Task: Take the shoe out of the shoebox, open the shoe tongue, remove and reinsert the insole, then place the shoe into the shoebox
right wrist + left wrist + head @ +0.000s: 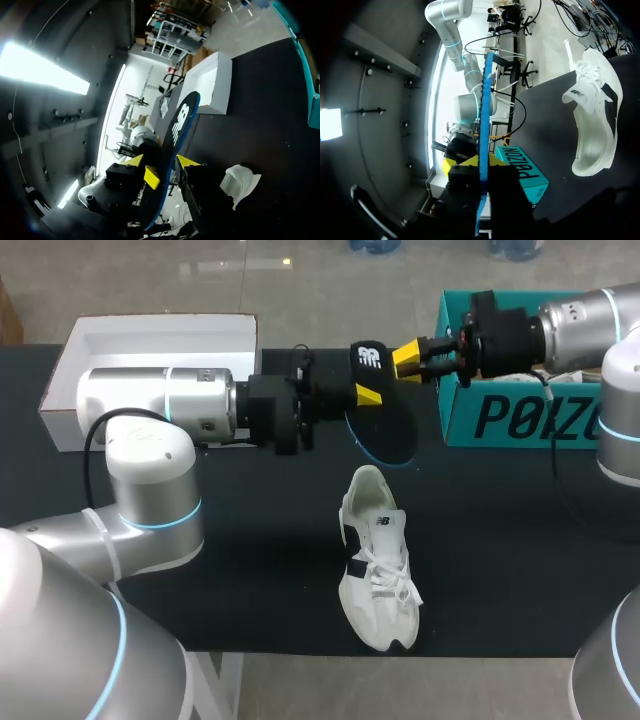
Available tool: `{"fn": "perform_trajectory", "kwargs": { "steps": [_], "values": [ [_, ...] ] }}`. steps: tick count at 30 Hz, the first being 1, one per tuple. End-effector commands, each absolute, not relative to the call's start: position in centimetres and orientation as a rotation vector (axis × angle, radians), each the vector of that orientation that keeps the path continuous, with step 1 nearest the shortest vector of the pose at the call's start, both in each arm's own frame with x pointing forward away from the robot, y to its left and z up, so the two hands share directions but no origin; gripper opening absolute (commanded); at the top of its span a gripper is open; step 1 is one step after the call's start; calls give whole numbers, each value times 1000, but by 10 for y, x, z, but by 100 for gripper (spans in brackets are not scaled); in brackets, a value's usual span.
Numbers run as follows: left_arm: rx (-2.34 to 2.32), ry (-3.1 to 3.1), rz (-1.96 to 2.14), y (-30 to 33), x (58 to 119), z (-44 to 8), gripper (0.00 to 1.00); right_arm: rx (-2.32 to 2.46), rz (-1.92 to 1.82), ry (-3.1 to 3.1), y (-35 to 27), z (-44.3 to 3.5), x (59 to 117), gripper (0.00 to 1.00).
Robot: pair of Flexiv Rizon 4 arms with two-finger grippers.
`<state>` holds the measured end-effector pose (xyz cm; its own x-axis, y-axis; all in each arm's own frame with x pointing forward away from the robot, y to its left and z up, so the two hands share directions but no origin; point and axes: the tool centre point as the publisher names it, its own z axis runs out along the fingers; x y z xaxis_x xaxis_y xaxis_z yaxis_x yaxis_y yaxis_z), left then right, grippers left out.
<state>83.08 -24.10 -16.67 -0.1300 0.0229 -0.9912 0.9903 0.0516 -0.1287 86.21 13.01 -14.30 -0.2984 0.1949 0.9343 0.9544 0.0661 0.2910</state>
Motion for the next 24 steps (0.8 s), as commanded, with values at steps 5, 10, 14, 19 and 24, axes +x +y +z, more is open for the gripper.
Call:
{"fn": "perform_trajectory", "kwargs": {
  "steps": [5,10,14,19,24],
  "values": [
    [1137,1364,-1271,-233,827,-170,0,-1252,-1337,-1823,94,-120,830,100],
    [1134,1379,-1292,-231,826,-173,0,-1237,-1360,-1993,75,-103,817,100],
    [1136,1390,-1295,-229,825,-174,0,-1191,-1345,-2153,61,-93,808,100],
    [1138,1402,-1303,-228,822,-175,0,-1165,-1258,-2346,50,-84,797,100],
    [1142,1409,-1312,-230,818,-175,0,-1122,-1195,-2512,43,-76,787,100]
  ]
}}
